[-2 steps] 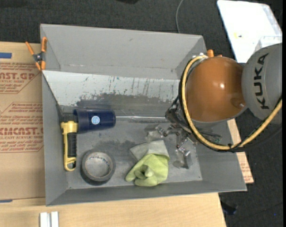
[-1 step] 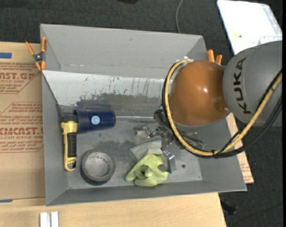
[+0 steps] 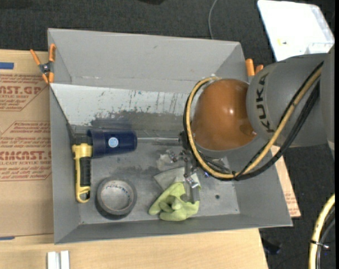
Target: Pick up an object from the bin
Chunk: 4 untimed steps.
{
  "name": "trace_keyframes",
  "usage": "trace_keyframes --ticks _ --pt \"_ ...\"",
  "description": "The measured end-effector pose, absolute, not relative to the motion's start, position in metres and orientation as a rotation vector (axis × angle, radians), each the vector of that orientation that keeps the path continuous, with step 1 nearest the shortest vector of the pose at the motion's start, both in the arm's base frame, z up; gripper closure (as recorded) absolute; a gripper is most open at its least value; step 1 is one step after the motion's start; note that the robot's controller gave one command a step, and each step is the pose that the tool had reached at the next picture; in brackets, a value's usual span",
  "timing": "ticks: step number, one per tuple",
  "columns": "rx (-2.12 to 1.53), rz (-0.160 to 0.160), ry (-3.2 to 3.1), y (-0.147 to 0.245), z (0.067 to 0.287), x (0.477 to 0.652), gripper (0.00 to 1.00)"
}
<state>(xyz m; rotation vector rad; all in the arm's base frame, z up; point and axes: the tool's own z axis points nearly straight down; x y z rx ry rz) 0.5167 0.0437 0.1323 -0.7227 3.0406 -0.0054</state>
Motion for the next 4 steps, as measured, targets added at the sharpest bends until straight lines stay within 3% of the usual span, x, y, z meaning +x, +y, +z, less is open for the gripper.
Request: trace_keyframes --ticks 1,2,3,4 --pt "-1.047 -0.007 2.943 0.052 0.111 0.499 0.0" --pt "-1.047 -0.007 2.949 0.056 0.07 0.484 1.0" --pt "-1.047 -0.007 2.949 0.056 0.07 0.484 1.0" --pt "-0.991 -0.004 2.974 0.056 0.136 0.489 1.0"
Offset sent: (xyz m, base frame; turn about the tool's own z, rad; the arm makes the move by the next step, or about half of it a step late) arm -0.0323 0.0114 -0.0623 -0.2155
